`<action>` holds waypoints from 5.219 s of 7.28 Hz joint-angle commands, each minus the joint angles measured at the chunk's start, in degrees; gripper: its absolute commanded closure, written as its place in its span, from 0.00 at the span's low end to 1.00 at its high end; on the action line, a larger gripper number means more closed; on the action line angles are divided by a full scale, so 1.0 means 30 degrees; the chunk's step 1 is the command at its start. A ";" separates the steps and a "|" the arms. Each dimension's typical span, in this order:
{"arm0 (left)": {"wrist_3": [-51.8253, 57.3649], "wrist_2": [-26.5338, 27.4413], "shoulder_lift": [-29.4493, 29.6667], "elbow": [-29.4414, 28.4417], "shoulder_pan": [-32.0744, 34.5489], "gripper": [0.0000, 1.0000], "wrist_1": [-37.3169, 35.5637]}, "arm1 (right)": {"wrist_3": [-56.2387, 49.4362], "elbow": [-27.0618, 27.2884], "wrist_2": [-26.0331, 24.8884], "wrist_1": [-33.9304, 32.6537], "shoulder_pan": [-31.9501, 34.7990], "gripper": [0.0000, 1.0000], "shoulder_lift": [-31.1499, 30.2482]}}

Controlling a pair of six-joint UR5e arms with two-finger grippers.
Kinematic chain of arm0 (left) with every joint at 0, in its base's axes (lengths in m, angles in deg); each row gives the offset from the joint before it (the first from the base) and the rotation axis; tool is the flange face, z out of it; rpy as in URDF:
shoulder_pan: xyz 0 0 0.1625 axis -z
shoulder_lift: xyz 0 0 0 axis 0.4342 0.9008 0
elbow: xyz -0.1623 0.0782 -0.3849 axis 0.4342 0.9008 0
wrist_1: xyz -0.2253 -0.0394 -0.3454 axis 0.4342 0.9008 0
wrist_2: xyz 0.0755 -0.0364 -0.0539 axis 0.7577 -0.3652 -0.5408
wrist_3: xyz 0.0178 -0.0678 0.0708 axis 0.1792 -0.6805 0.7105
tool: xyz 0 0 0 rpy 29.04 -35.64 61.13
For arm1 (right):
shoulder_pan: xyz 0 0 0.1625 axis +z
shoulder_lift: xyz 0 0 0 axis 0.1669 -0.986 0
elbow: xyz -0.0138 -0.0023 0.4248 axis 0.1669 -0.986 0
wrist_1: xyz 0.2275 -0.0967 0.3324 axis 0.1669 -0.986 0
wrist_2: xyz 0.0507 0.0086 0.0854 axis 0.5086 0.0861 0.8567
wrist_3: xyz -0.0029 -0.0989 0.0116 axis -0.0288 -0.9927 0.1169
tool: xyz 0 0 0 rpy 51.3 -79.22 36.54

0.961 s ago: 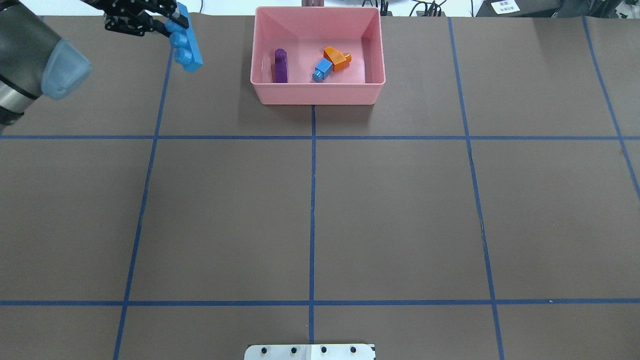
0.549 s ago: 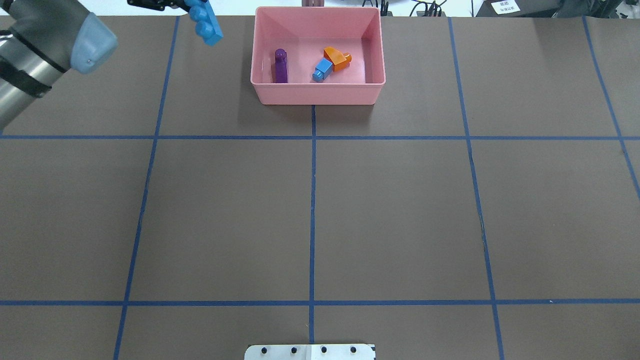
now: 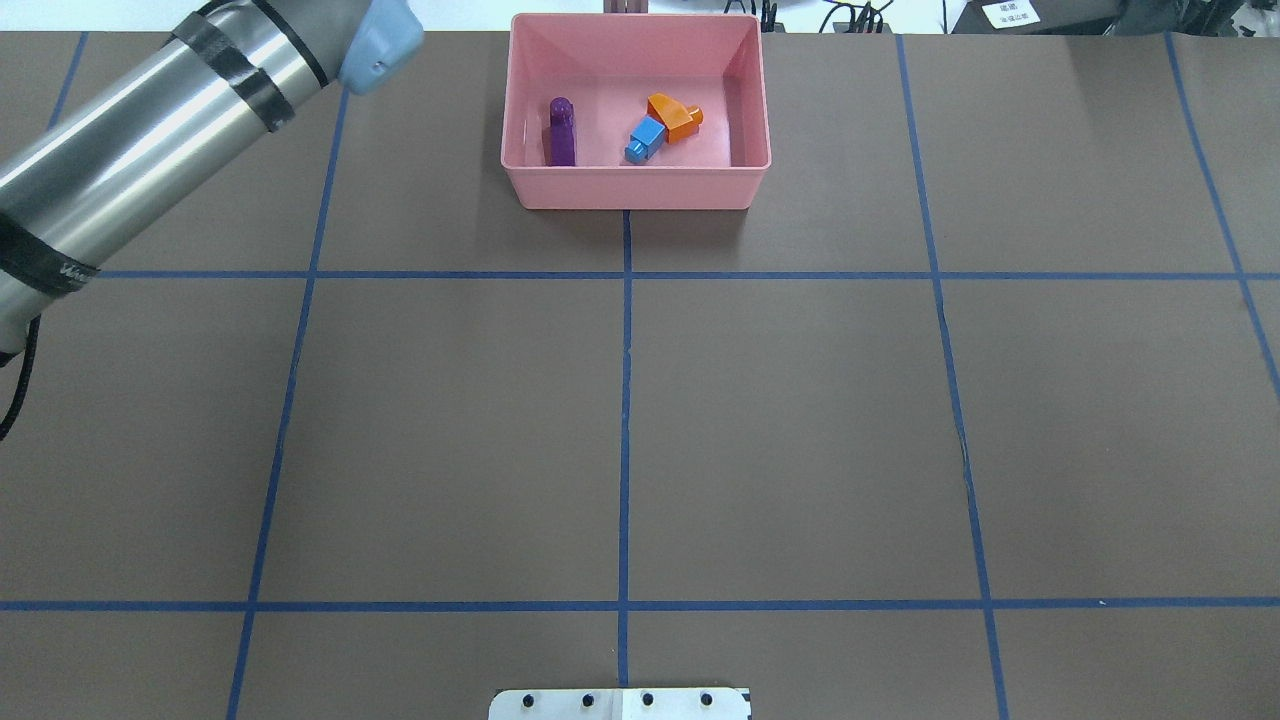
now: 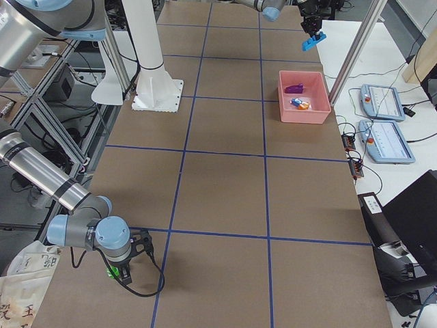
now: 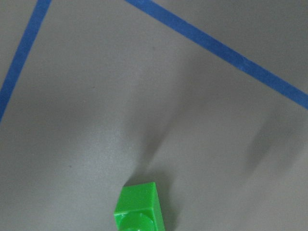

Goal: Put all blocks into box

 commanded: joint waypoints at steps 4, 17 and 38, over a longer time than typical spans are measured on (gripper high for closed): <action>-0.0144 0.0125 0.0197 -0.0090 -0.0310 1.00 0.0116 | -0.0334 -0.1266 0.1545 0.0086 -0.0083 0.00 0.0250; -0.1576 0.3387 0.0168 -0.0119 -0.2059 0.39 0.0116 | -0.0687 -0.2269 0.3709 0.0438 -0.0084 1.00 0.1540; 0.9934 -0.1251 -2.2127 1.6141 0.1506 0.00 -0.0499 | 2.5968 -1.6495 -0.2713 -0.1275 -1.0592 1.00 3.6374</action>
